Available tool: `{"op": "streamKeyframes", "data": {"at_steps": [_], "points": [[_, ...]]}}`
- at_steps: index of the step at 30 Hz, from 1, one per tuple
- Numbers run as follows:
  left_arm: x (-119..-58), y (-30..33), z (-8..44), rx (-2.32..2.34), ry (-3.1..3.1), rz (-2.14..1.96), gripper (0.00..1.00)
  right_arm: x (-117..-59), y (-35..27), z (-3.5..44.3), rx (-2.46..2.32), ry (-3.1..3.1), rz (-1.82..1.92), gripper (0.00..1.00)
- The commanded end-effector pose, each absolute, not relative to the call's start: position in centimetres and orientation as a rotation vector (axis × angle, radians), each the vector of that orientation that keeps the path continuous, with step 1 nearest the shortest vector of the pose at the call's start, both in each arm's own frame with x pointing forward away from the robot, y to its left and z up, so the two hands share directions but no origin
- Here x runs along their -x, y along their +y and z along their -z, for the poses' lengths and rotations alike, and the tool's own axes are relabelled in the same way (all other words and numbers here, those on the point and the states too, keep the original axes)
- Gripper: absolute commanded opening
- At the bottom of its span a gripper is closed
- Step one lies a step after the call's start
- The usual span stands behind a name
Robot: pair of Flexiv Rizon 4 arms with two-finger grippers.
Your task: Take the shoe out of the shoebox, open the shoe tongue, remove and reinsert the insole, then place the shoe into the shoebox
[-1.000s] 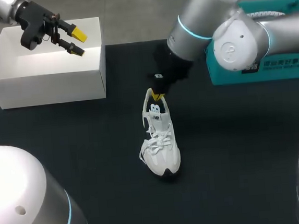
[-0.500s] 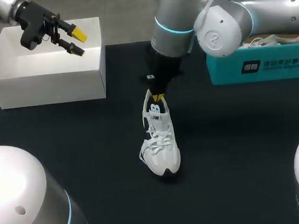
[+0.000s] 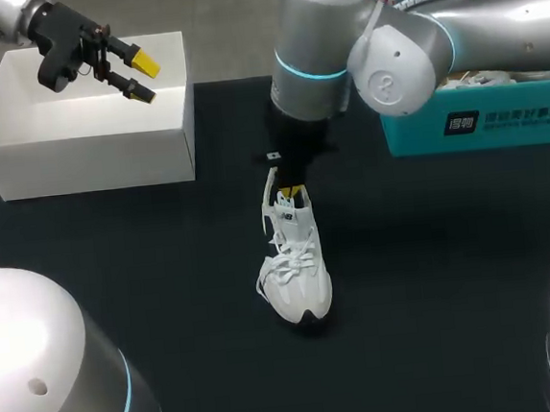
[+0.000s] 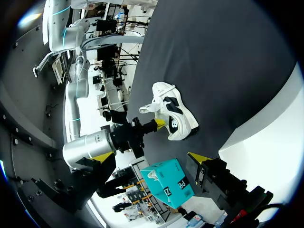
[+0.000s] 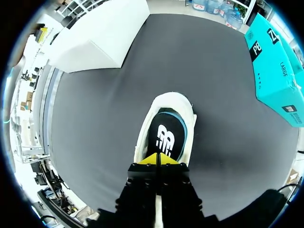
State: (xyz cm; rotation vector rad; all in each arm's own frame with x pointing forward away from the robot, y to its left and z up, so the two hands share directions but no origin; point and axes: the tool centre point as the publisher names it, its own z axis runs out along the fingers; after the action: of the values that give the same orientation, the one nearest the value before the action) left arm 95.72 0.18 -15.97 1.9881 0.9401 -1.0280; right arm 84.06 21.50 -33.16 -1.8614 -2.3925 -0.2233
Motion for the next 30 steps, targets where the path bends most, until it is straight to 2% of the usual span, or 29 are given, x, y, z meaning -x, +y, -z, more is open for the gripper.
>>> {"op": "streamKeyframes", "data": {"at_steps": [1, 30], "points": [[-95.7, 0.2, 15.9, -1.992, 0.941, 1.026, 1.0, -84.0, 21.9, 34.3, 1.856, -2.379, 0.206, 0.0], [-95.7, 0.2, 15.9, -1.992, 0.941, 1.026, 1.0, -82.6, 22.8, 40.7, 1.824, -2.262, 0.04, 0.0]]}}
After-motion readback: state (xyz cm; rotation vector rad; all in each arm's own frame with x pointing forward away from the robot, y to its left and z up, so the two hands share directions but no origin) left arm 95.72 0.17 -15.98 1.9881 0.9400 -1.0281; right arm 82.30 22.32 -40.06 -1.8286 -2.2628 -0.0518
